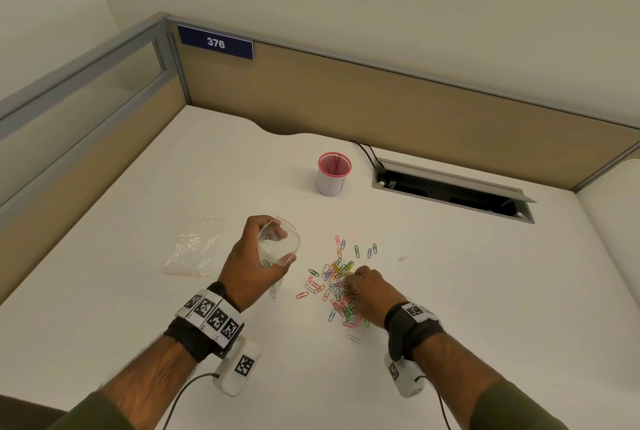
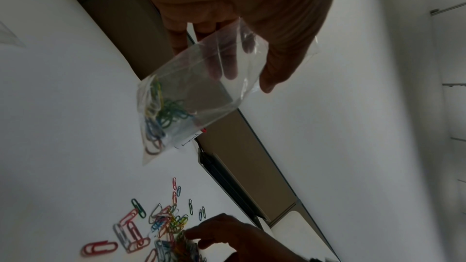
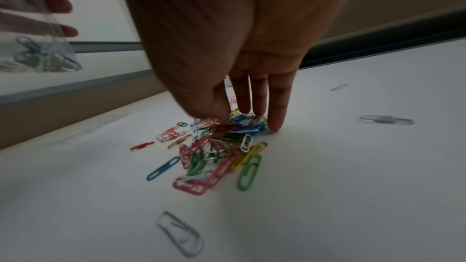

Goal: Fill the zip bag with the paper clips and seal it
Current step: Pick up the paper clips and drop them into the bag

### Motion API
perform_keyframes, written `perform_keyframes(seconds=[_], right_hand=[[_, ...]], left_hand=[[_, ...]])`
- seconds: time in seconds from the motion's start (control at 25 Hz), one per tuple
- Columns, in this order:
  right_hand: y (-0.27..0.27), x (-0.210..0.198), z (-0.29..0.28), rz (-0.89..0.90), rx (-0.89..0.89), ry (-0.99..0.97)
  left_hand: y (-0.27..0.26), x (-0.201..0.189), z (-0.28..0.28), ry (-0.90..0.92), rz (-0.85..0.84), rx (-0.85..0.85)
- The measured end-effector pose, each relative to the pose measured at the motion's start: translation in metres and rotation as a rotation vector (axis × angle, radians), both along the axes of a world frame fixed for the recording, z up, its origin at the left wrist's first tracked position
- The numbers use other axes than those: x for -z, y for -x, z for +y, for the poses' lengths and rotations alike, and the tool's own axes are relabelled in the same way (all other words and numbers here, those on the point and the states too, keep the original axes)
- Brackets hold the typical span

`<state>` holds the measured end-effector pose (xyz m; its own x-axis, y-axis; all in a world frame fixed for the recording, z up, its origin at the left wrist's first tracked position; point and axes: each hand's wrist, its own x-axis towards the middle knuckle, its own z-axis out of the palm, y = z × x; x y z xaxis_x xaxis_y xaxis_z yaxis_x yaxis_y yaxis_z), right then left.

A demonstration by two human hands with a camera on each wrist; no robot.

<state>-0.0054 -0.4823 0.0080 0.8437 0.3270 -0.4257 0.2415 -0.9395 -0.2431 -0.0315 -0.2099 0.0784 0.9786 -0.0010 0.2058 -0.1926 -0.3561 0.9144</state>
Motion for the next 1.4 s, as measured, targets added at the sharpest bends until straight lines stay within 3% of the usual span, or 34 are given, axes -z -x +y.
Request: perform_keyframes(seconds=[0.16,0.4,0.52,0.84,1.08,1.24,1.4], right_hand=[[0.006,0.001,0.001,0.061,-0.104,0.089],[0.005,0.009,0.016,-0.146,-0.089,0.073],[0.003,0.012,0.016,-0.167,-0.066,0.095],[-0.022,-0.001,-0.007,-0.104,0.354,-0.167],[-0.022,-0.006,-0.02,-0.071,0.447,-0.252],[-0.023,-0.055,-0.017,-0.12,0.618,-0.574],[-0.032,-0.138,0.004,-0.194,0.574,-0.834]], left_hand=[[0.001,0.0,0.0,0.015,0.01,0.001],[-0.002,-0.005,-0.006,-0.009,0.015,-0.002],[-0.003,-0.006,-0.008,-0.02,0.018,-0.006],[-0.01,0.0,-0.016,-0.033,0.048,0.004],[-0.016,0.006,-0.027,-0.031,0.078,0.029],[-0.02,0.008,-0.032,-0.022,0.101,0.033],[-0.025,0.013,-0.037,-0.035,0.111,0.049]])
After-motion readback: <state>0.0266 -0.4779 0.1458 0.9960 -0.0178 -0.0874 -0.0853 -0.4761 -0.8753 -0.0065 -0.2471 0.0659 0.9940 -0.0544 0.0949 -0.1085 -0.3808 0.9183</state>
